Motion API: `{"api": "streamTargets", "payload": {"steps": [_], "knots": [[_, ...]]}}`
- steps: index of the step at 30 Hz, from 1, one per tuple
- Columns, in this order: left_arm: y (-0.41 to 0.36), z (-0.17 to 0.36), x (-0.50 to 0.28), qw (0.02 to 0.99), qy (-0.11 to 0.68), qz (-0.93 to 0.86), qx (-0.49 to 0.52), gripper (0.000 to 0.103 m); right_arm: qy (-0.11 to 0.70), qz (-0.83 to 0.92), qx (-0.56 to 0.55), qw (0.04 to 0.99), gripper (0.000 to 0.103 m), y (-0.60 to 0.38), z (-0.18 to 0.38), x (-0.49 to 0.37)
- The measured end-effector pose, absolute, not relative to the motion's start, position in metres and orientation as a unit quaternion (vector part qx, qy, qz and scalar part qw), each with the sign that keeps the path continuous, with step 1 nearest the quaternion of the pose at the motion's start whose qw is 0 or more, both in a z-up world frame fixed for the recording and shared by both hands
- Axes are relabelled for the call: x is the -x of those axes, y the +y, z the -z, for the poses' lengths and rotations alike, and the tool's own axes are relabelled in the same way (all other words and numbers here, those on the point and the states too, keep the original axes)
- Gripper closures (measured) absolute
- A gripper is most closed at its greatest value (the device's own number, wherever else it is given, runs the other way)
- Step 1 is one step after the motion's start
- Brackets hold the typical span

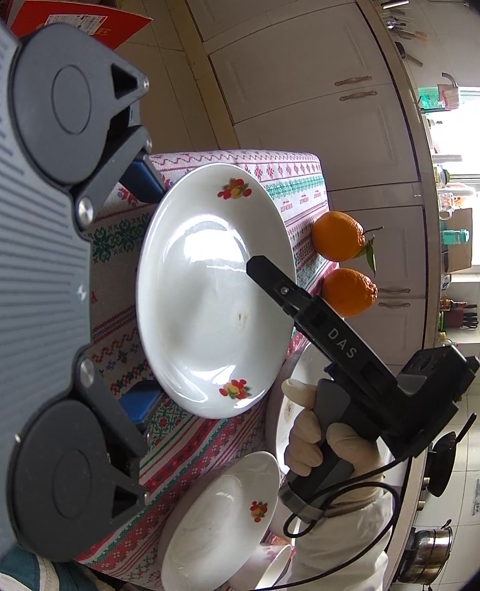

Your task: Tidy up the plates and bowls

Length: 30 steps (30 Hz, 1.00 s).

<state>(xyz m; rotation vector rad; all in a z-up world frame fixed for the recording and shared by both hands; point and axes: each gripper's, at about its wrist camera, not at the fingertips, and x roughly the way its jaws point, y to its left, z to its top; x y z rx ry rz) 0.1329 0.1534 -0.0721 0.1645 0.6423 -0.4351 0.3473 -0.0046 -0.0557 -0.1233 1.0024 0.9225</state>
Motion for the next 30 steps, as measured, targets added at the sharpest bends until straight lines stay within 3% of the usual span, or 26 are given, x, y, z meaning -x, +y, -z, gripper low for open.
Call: {"api": "streamTargets", "payload": {"steps": [5,8,17,30], "knots": [[0.154,0.072,-0.137,0.922,0.314,0.214,-0.076,0.002,0.459,-0.427,0.067,0.776,0.014,-0.001,0.056,-0.344],[0.155,0.071,-0.137,0.921,0.315,0.216,-0.071,0.001,0.451,-0.424,0.076,0.782,0.001,0.001,0.053,-0.341],[0.159,0.058,-0.115,0.927,0.311,0.203,-0.053,0.001,0.425,-0.403,0.074,0.807,0.000,-0.026,0.022,-0.317],[0.122,0.046,-0.061,0.921,0.306,0.233,-0.057,0.001,0.384,-0.339,0.076,0.856,0.000,-0.105,-0.020,-0.203]]}}
